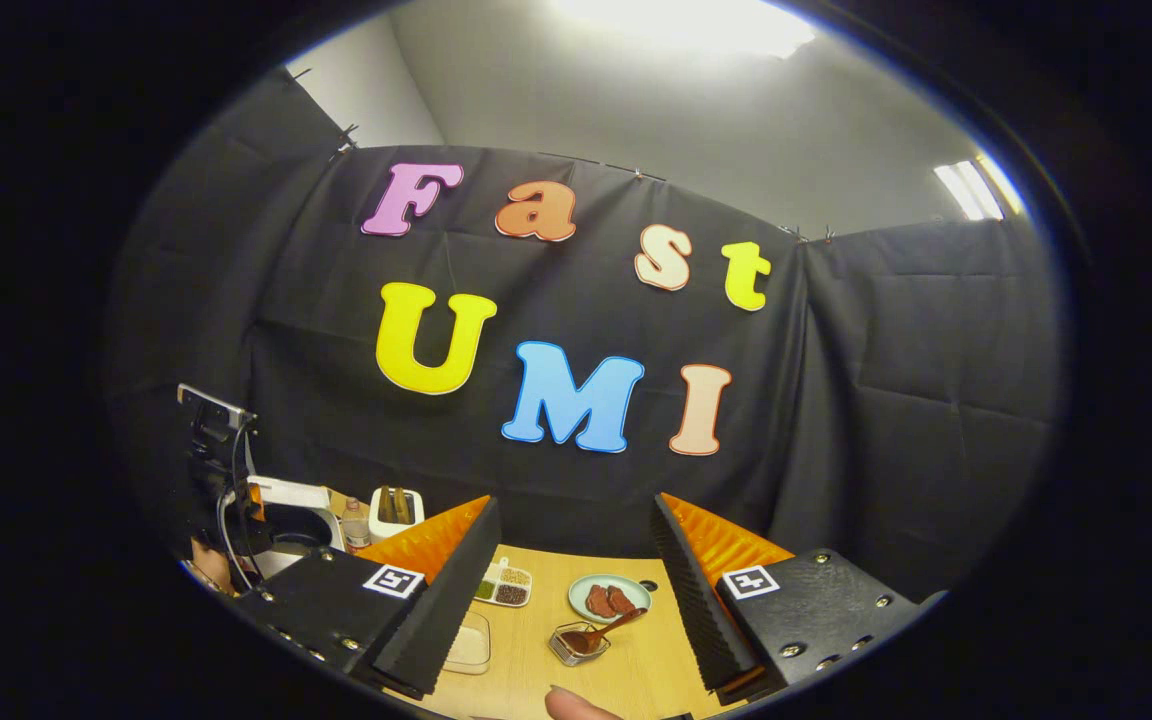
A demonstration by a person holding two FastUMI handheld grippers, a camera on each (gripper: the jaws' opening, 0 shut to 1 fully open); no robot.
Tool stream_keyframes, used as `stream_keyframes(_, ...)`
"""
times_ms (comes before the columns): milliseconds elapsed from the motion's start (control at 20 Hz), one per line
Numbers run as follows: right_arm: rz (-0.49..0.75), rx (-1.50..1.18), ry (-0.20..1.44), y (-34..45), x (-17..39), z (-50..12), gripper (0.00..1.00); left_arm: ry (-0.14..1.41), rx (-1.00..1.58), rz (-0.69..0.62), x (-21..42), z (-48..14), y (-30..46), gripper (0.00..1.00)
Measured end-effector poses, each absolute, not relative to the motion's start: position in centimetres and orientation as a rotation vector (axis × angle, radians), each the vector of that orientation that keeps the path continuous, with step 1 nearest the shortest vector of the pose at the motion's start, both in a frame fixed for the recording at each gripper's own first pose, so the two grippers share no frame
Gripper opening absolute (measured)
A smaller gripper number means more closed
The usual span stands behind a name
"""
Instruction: Close the left gripper, press the button to open the rice cooker; take a wooden spoon from the chopstick holder with the right hand, scoop a spoonful of rice and pour it into the rice cooker, then put the wooden spoon back into the chopstick holder.
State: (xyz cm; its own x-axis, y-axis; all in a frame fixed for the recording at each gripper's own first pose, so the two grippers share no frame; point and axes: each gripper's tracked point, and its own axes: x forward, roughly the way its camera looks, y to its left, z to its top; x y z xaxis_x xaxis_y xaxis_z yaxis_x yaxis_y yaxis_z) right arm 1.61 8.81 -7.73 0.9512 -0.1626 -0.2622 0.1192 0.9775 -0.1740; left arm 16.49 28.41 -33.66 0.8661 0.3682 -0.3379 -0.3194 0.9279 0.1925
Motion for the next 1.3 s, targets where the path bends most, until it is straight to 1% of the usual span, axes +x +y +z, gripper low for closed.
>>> stream_keyframes(150, -0.135, -0.145, 0.284, 8.8, 1.4, -8.5, 0.93, 0.358, 0.127, 0.345, 15.3, -32.6, 28.2, 0.08)
stream_keyframes(300, -0.119, -0.1, 0.319, 8.7, 1.2, -10.1, 0.93, 0.348, 0.115, 0.342, 13.8, -31.8, 28.5, 0.1)
stream_keyframes(500, -0.066, 0.046, 0.334, 9.0, 1.6, -11.0, 0.93, 0.353, 0.118, 0.359, 12.3, -31.5, 29.0, 0.1)
stream_keyframes(600, -0.086, 0.045, 0.33, 7.0, 2.4, -12.2, 0.93, 0.343, 0.113, 0.367, 12.0, -30.7, 29.1, 0.1)
stream_keyframes(750, -0.04, 0.082, 0.349, 5.8, 2.8, -15.7, 0.94, 0.33, 0.098, 0.373, 10.8, -29.6, 28.3, 0.1)
stream_keyframes(900, -0.066, 0.164, 0.3, 2.2, 3.6, -17.7, 0.94, 0.289, 0.106, 0.384, 9.3, -27.7, 26.9, 0.11)
stream_keyframes(950, -0.068, 0.174, 0.311, 1.2, 3.7, -19.1, 0.94, 0.27, 0.11, 0.393, 8.7, -26.8, 26.4, 0.1)
stream_keyframes(1000, -0.056, 0.175, 0.328, 0.4, 3.9, -20.5, 0.95, 0.254, 0.116, 0.406, 8.2, -26.0, 25.8, 0.2)
stream_keyframes(1050, -0.049, 0.172, 0.334, -0.6, 4.3, -21.5, 0.97, 0.24, 0.121, 0.418, 7.6, -25.2, 25.1, 0.24)
stream_keyframes(1100, -0.04, 0.172, 0.338, -1.7, 4.7, -22.6, 0.98, 0.228, 0.125, 0.424, 7.1, -24.4, 24.2, 0.34)
stream_keyframes(1150, -0.026, 0.174, 0.357, -2.6, 5.2, -24.3, 0.98, 0.217, 0.13, 0.435, 6.5, -23.8, 23.0, 0.34)
stream_keyframes(1200, -0.002, 0.182, 0.378, -3.1, 5.4, -26.1, 0.98, 0.213, 0.132, 0.446, 5.7, -23.2, 21.9, 0.42)
stream_keyframes(1300, 0.03, 0.211, 0.359, -4.9, 6.5, -28.7, 0.98, 0.193, 0.117, 0.472, 3.8, -21.9, 19.6, 0.57)
